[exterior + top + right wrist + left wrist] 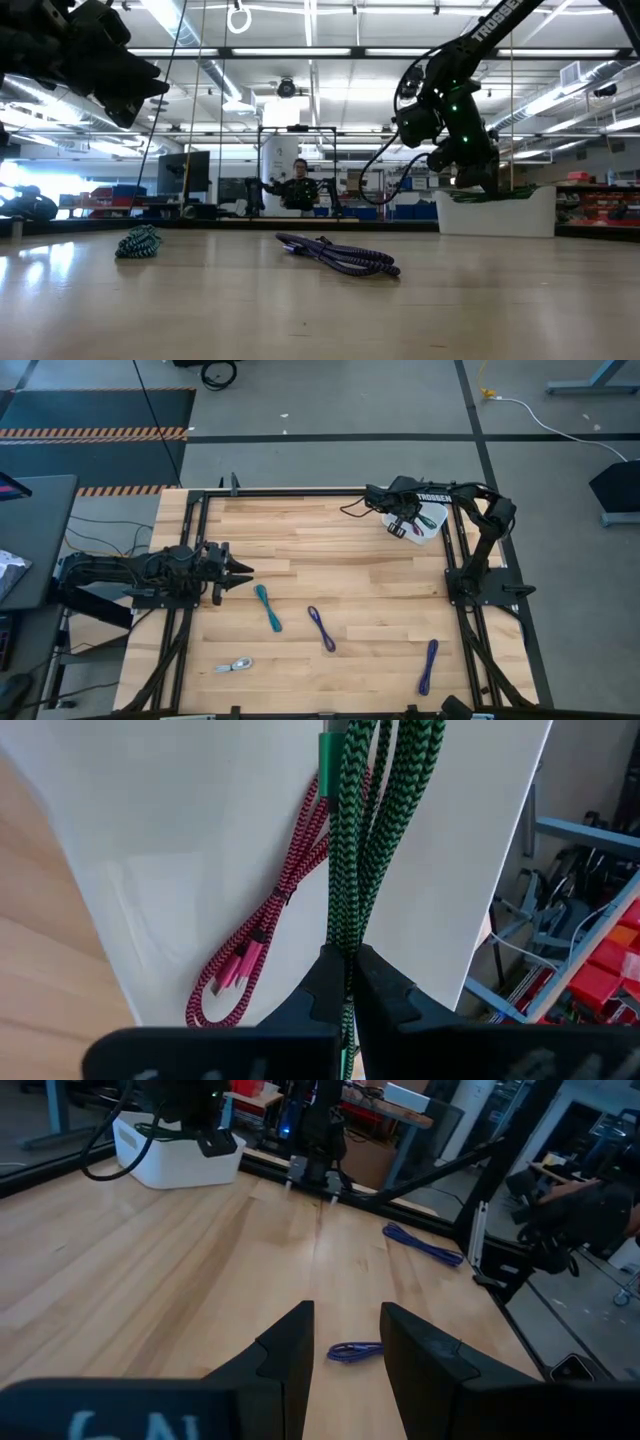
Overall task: Pick and place USB-C Cables
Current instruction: Put the green charger cable into the white bin, then put the blue charger cable into the white bin
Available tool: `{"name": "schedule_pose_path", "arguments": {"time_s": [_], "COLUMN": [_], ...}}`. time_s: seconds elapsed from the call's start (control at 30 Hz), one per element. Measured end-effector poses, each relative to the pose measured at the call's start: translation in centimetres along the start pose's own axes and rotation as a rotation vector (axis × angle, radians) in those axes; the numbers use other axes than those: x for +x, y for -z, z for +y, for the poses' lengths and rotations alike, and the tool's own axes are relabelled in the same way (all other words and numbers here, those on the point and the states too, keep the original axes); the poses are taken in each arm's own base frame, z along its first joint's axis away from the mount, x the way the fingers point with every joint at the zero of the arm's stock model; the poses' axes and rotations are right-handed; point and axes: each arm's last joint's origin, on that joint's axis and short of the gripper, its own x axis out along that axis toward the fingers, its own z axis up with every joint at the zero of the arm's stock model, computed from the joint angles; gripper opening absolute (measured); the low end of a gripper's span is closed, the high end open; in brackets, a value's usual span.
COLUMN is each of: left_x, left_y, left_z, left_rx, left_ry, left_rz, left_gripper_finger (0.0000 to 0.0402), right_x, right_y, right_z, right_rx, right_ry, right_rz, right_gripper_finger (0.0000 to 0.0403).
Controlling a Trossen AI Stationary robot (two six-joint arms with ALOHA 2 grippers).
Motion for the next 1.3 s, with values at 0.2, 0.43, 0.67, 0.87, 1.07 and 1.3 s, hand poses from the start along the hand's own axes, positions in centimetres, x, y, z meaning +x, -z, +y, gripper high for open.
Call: {"name": "schedule_pose_path", "arguments": {"time_s": [0.2, 0.43, 0.67, 0.87, 1.07, 1.3], "left_x": [0.0, 0.0, 0.0, 0.0, 0.0, 0.0], "left_y": [0.0, 0.0, 0.0, 0.0, -0.3, -0.5], "left_z": [0.0, 0.0, 0.0, 0.0, 0.0, -0.1], "left_rx": [0.002, 0.002, 0.001, 0.001, 0.003, 0.065], "left_ry": [0.000, 0.000, 0.000, -0.004, -0.010, -0.003], "left_rz": [0.000, 0.000, 0.000, -0.003, -0.034, -0.060], "left_gripper_finger": [0.0126, 0.0126, 0.0126, 0.0126, 0.0126, 0.0126], "right_x": [0.0, -0.1, -0.5, -3.1, -7.6, -13.2], "right_y": [-0.2, -0.3, 0.2, 0.6, 0.6, 1.7], "right_z": [0.1, 0.3, 0.6, 1.5, 3.0, 7.8], "right_rx": [0.020, 0.022, -0.022, -0.056, -0.036, -0.039], "right_ry": [-0.006, -0.012, -0.004, 0.003, -0.108, -0.451], "right_rz": [-0.022, -0.036, -0.002, 0.001, -0.078, -0.198], "right_gripper_finger": [0.0031, 0.0086, 0.0128, 0.0137, 0.0135, 0.0135]}}
